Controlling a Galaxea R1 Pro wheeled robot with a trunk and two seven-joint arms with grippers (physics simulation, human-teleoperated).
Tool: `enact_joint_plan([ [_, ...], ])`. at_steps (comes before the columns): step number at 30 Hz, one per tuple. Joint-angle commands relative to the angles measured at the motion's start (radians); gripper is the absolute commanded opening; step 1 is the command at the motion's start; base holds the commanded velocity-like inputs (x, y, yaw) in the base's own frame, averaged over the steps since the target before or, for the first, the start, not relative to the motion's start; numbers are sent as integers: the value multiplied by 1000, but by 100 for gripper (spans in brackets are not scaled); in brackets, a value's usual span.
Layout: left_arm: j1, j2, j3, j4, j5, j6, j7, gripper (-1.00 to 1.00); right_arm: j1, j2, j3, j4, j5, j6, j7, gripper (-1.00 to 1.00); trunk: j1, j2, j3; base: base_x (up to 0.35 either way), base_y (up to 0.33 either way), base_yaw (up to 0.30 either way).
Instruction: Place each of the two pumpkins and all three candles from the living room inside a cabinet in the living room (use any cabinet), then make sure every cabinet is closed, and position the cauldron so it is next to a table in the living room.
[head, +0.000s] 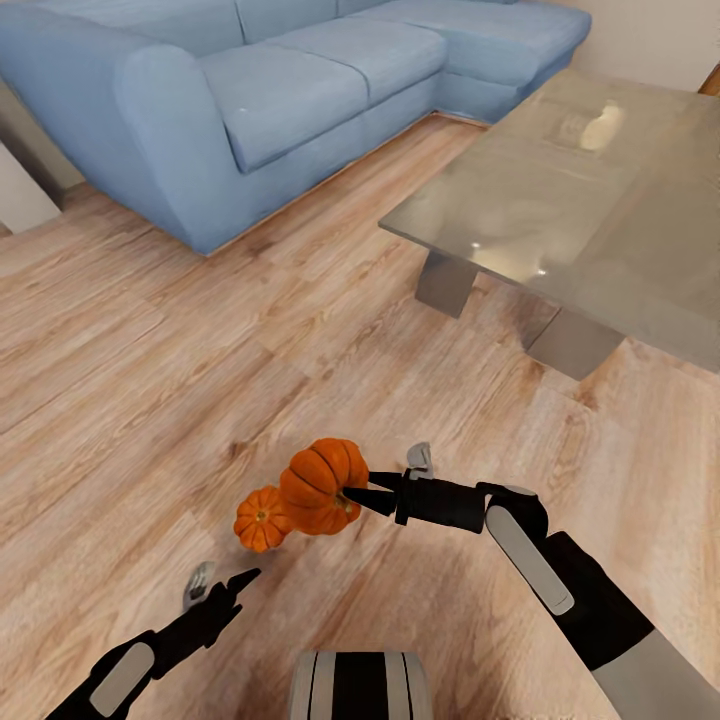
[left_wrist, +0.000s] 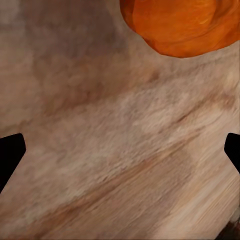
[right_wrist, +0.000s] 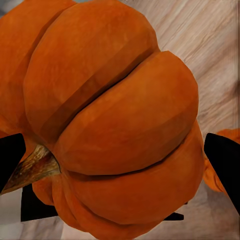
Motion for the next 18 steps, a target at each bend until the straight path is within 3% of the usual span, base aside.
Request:
enact_joint_plan([
  [1,0,1,-5,0,10,4,0,100,-1,-1,1,0,-12,8,-3,-100,0,0,0,0,0,-79],
  [7,0,-1,-6,0,9,-9,0,100,-1,-1,1,-1,-12,8,-3,-100,0,0,0,17,0,-21],
  [18,0,-6,-9,0,8,-40,2,100,-1,-1,2,-3,-11,8,-3,-100,0,0,0,170,0,-1],
])
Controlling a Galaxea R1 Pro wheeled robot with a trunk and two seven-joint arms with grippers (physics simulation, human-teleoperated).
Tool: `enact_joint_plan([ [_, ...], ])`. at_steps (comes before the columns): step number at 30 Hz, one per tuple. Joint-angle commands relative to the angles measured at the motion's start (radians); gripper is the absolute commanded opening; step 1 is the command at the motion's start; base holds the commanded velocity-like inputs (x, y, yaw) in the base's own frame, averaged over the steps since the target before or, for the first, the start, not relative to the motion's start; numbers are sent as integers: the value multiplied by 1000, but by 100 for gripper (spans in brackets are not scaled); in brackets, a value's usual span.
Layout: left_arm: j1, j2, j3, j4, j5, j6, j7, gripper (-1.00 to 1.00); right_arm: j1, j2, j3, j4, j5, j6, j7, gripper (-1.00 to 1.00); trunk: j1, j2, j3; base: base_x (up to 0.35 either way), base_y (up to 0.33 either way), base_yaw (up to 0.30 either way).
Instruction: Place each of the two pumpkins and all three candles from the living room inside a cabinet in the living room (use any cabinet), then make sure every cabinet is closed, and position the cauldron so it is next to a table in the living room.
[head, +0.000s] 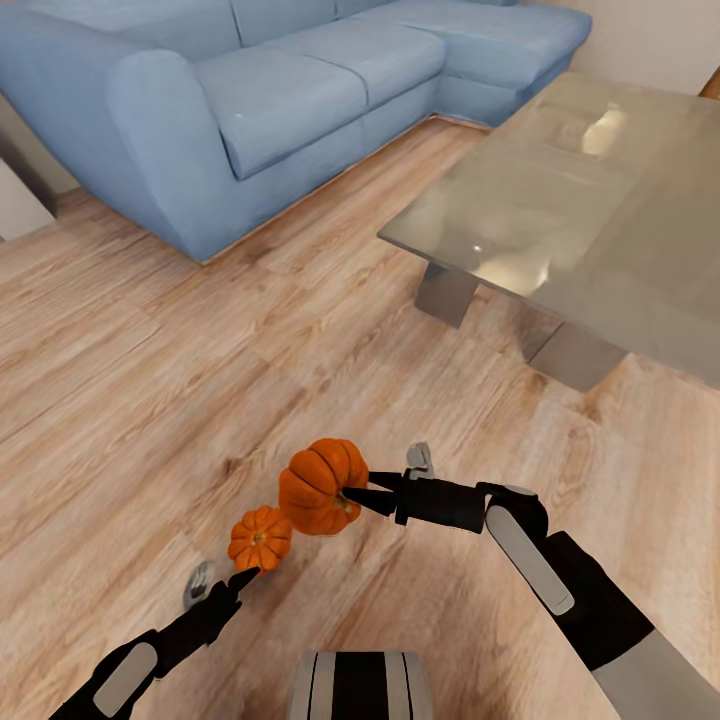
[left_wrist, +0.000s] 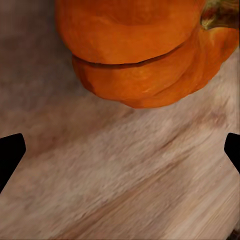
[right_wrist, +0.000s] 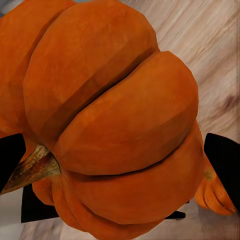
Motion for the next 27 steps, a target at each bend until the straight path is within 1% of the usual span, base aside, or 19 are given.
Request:
enact_joint_plan([
  [1,0,1,-5,0,10,5,-1,100,-1,-1,1,0,-10,8,-3,-100,0,0,-1,94,0,0],
  [16,0,1,-5,0,10,4,2,100,-1,-1,1,4,-10,7,-3,-100,0,0,-1,101,44,0],
  [27,0,1,-5,1,10,3,2,100,-1,-1,1,5,-10,7,-3,-100,0,0,-1,58,35,0],
])
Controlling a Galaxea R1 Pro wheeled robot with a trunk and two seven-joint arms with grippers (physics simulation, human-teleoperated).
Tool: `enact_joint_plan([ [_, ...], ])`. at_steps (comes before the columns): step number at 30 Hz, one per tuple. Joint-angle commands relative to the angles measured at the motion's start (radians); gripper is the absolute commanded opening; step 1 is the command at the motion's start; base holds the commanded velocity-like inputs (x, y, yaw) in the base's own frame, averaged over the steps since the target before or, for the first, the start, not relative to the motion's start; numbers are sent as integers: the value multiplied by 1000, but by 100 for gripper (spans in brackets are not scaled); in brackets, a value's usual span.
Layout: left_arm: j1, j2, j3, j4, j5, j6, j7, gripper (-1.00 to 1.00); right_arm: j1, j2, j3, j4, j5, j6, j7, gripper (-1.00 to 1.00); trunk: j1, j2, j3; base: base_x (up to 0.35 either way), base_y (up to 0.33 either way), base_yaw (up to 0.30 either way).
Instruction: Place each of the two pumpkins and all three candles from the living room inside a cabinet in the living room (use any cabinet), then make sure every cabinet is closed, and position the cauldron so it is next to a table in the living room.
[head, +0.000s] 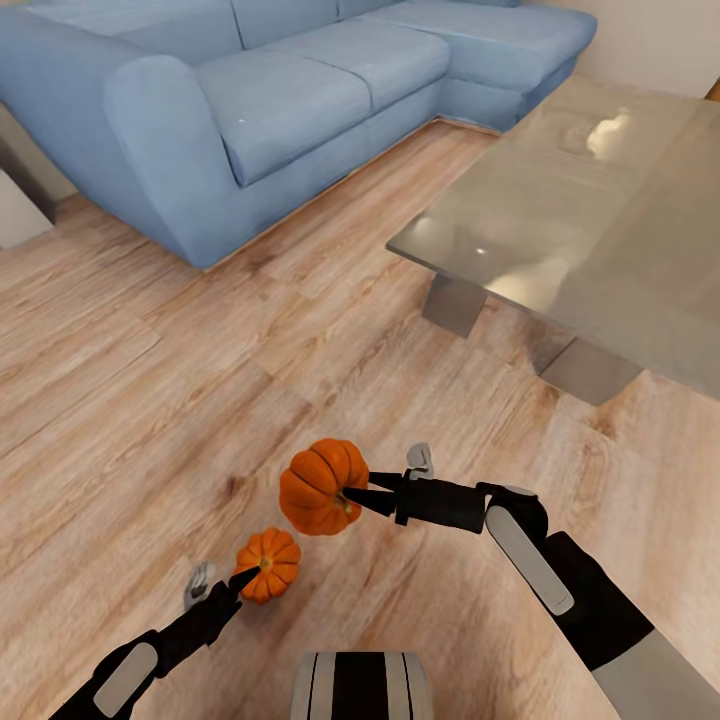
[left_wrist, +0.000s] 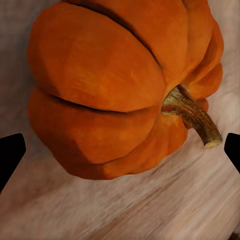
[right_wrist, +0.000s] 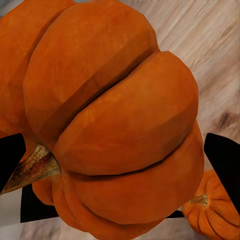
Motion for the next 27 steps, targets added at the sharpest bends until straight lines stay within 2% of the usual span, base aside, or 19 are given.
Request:
enact_joint_plan([
  [1,0,1,-5,0,10,5,0,100,-1,-1,1,0,-10,8,-3,-100,0,0,-1,91,70,0],
  [17,0,1,-5,1,10,3,2,100,-1,-1,1,2,-10,8,-3,-100,0,0,-1,47,43,0],
  [21,0,1,-5,7,10,-31,4,100,-1,-1,1,2,-11,8,-3,-100,0,0,-1,1,1,0],
  [27,0,2,-5,11,10,-42,6,100,-1,-1,1,2,-11,8,-3,-100,0,0,-1,0,0,0],
])
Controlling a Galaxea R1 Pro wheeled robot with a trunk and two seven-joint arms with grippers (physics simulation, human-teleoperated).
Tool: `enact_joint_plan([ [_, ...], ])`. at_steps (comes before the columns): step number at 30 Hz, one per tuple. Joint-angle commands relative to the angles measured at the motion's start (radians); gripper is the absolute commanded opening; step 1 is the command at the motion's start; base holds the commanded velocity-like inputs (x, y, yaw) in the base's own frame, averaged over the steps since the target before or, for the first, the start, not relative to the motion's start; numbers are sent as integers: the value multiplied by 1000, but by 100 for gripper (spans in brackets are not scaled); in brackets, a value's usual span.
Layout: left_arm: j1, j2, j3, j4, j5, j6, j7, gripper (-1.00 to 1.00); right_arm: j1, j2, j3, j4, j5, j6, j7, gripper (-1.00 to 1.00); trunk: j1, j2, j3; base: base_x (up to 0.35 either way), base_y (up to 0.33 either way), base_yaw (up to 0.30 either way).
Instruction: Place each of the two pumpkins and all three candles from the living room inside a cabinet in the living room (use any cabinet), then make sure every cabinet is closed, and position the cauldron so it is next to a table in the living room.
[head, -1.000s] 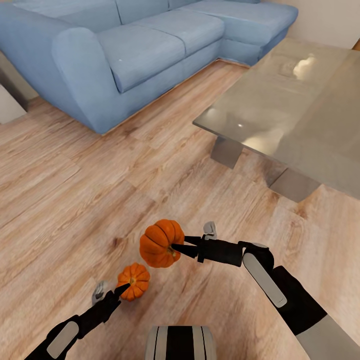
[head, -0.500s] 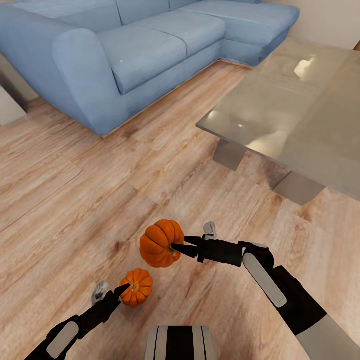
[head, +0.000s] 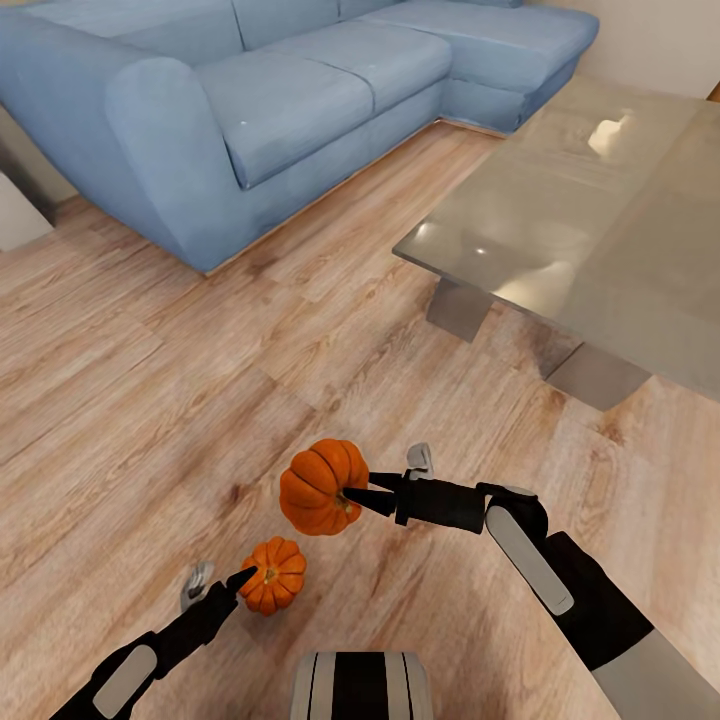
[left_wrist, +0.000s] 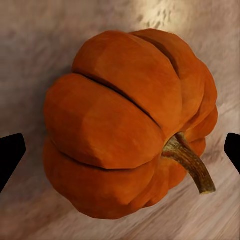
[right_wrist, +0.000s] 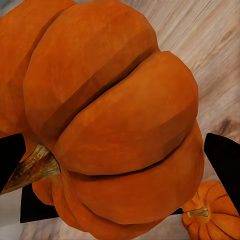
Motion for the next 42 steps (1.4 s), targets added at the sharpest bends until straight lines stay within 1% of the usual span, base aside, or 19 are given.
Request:
enact_joint_plan([
  [1,0,1,-5,0,10,5,-1,100,-1,-1,1,0,-10,8,-3,-100,0,0,-1,0,0,0],
  [12,0,0,-4,1,10,4,1,100,-1,0,1,0,-10,8,-3,-100,0,0,-1,0,0,0],
  [18,0,0,-4,1,10,4,2,100,-1,0,1,0,-10,8,-3,-100,3,-2,-24,0,0,0],
  [20,0,0,-4,1,10,4,3,100,-1,0,1,0,-10,8,-3,-100,3,-2,-24,0,0,0],
  [23,0,0,-4,1,10,4,3,100,-1,-1,1,-1,-10,8,-3,-100,4,-2,-35,0,0,0],
  [26,0,0,-4,1,10,3,4,100,-1,0,2,-2,-10,8,-3,-100,4,-2,-35,0,0,0],
  [34,0,-2,-4,0,10,2,27,100,-1,-1,2,-6,-9,8,-3,-100,7,-4,-66,0,0,0],
  [42,0,-3,-5,-4,10,2,30,100,-1,-1,3,-2,-9,8,-3,-100,7,-4,-66,0,0,0],
])
